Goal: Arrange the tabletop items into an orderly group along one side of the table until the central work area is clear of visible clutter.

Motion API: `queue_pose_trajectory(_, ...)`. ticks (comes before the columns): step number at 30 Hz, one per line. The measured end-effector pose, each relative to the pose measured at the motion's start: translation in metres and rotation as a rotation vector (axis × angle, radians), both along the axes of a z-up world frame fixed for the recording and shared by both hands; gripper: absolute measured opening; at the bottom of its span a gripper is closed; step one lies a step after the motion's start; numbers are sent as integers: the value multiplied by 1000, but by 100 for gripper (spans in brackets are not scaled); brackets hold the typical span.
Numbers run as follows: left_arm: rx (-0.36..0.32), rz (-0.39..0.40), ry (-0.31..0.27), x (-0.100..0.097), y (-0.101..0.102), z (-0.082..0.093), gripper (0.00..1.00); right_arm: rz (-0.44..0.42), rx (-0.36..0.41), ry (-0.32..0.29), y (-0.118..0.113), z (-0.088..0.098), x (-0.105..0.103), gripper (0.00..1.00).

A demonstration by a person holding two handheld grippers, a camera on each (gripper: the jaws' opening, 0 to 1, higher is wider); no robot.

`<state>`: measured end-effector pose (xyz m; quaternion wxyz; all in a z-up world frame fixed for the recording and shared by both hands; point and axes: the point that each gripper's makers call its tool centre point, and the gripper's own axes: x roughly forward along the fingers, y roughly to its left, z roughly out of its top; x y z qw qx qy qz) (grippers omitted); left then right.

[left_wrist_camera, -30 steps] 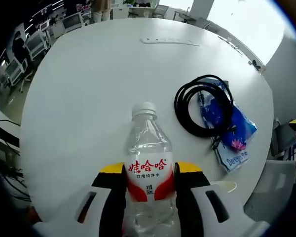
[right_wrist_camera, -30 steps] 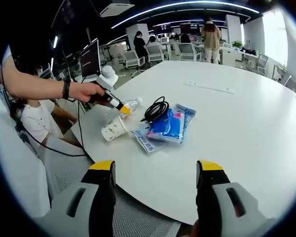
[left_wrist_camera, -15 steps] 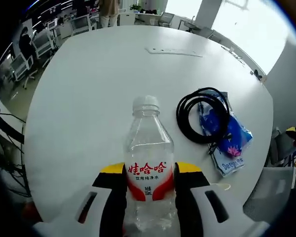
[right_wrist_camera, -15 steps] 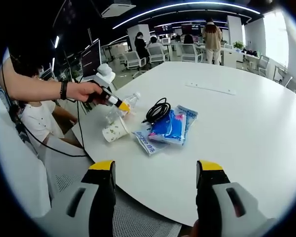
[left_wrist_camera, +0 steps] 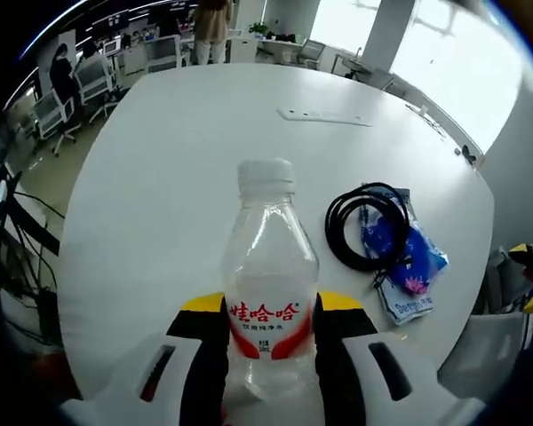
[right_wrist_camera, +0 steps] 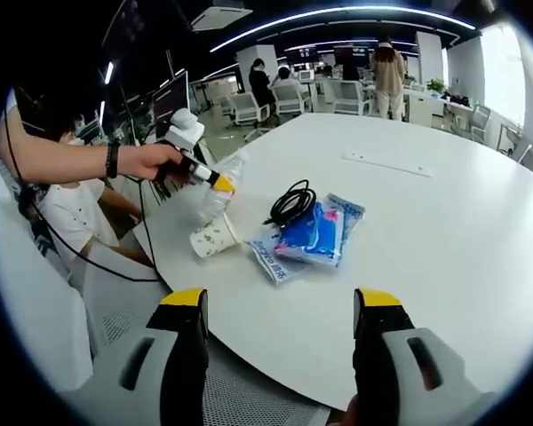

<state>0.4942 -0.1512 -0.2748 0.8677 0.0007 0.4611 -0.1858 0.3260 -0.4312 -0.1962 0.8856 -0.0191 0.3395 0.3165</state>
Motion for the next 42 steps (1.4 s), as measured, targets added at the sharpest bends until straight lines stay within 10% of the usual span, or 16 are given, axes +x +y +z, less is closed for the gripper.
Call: queue_pose_trajectory(42,70,-36,-104,-14,10,15,36,-1,7,-16,0,2,-4,65)
